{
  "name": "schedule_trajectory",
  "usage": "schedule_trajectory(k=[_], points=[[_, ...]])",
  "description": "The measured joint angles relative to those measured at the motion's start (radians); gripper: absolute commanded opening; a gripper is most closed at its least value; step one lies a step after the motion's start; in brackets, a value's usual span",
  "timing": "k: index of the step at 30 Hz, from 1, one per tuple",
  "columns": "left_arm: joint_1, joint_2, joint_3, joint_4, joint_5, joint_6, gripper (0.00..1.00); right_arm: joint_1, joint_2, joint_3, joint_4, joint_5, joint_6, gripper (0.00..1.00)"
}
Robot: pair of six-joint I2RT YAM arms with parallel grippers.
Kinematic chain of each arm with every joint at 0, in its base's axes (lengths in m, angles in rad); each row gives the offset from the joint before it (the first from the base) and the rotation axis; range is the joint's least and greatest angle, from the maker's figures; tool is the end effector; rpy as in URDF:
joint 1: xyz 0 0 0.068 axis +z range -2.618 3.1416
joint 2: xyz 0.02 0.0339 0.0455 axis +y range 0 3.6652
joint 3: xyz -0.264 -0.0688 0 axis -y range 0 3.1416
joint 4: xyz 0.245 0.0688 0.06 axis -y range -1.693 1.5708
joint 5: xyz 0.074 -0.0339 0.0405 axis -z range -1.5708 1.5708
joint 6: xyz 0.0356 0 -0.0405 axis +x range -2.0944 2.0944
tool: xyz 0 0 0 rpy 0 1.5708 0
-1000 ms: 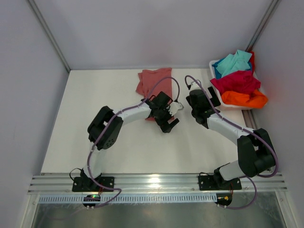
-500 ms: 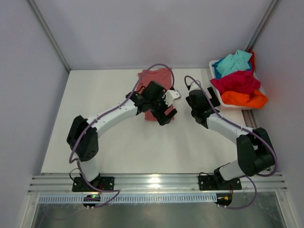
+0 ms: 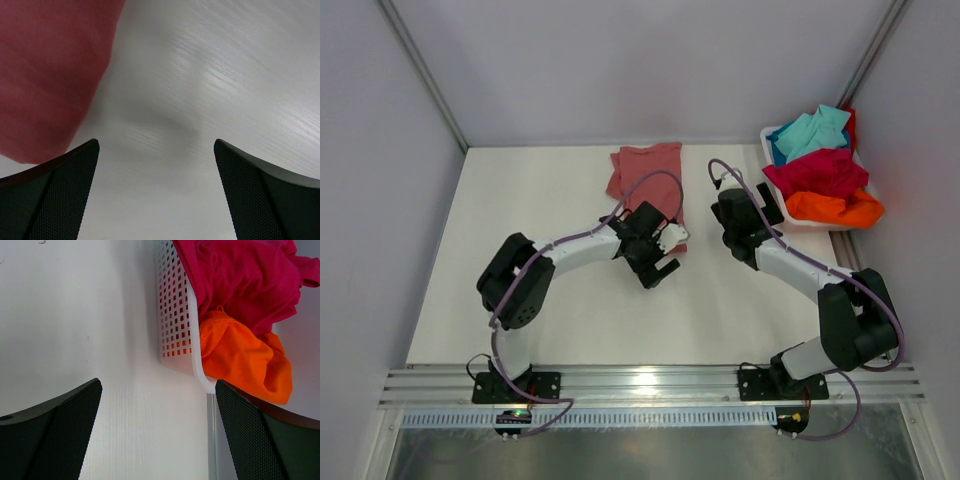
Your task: Fold and stack the t-shirts
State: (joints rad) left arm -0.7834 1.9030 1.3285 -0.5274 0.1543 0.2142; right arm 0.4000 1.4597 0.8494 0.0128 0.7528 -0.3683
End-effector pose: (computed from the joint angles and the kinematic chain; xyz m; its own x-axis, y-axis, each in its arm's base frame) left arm 0.2751 -0.2817 0.1829 -0.4589 0.7535 -0.4707 0.8638 0.5024 -0.0379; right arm 0.2937 0.0977 0.2284 -0.5685 -0.5256 -0.6328 0.0340 0.7536 -0.6565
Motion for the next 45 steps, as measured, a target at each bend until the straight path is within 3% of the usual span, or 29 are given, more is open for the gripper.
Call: schedule_trajectory(k=[14,29,45], points=[[0.0,-0.06,0.029,0.026,-0.061,0.015,0.99,0.0,0.0,0.0,0.0,0.0,0.0,0.99],[-0.001,0.047,-0.006,0.15,-0.368,0.162,0.99,0.0,0.0,0.0,0.0,0.0,0.0,0.99],[-0.002,0.047,-0.017,0.197,-0.441,0.22,0.99,0.0,0.0,0.0,0.0,0.0,0.0,0.99]])
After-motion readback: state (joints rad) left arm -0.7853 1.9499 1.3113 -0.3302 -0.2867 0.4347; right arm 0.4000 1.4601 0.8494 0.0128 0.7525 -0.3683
